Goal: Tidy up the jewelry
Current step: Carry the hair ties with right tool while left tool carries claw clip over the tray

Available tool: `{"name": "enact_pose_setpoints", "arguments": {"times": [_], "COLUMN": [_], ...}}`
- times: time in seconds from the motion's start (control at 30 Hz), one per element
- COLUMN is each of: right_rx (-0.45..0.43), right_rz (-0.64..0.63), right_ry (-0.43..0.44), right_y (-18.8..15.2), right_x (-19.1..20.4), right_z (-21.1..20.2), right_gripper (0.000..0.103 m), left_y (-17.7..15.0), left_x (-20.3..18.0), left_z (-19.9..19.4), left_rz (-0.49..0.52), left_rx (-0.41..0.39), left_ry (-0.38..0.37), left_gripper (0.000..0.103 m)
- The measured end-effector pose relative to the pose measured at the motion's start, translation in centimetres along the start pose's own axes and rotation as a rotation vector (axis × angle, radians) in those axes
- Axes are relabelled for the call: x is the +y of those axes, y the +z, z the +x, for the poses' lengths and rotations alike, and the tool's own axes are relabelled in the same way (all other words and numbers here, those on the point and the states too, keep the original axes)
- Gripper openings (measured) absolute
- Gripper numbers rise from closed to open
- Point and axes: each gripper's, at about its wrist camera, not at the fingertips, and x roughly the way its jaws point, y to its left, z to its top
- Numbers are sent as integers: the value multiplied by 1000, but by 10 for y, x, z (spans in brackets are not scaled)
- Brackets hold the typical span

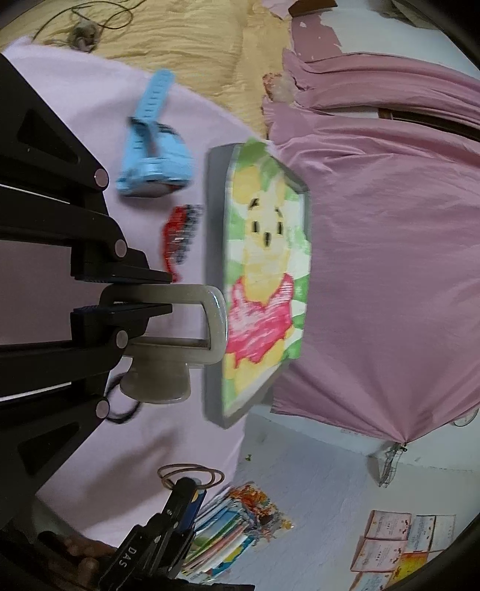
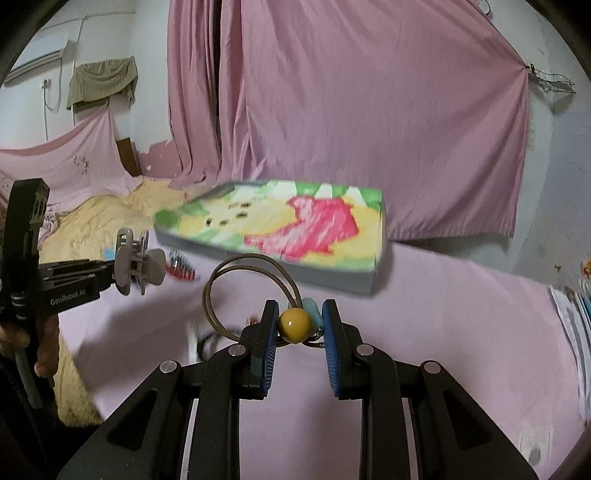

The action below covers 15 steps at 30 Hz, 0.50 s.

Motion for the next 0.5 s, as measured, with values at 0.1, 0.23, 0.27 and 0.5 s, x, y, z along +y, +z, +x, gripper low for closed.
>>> {"name": "enact_pose_setpoints", "arguments": {"times": [0.1, 0.23, 0.27, 0.5], "right_rx": [-18, -17, -10, 83], "right_rz": [31, 93, 120, 200], "right_ry": [34, 79, 92, 127], "right_y": [23, 50, 57, 66], "right_x": [-5, -12, -16, -13], "right_z": [21, 57, 69, 126], "right_gripper": [21, 21, 21, 21], "left_y": [23, 52, 59, 85], "left_x": [3, 12, 16, 40], "left_z": [13, 35, 41, 84], "left_rz": [3, 12, 6, -56], "left_rx": [-12, -13, -4, 113], "left_ry": [21, 89, 93, 93], "left_gripper": [8, 8, 8, 8]}}
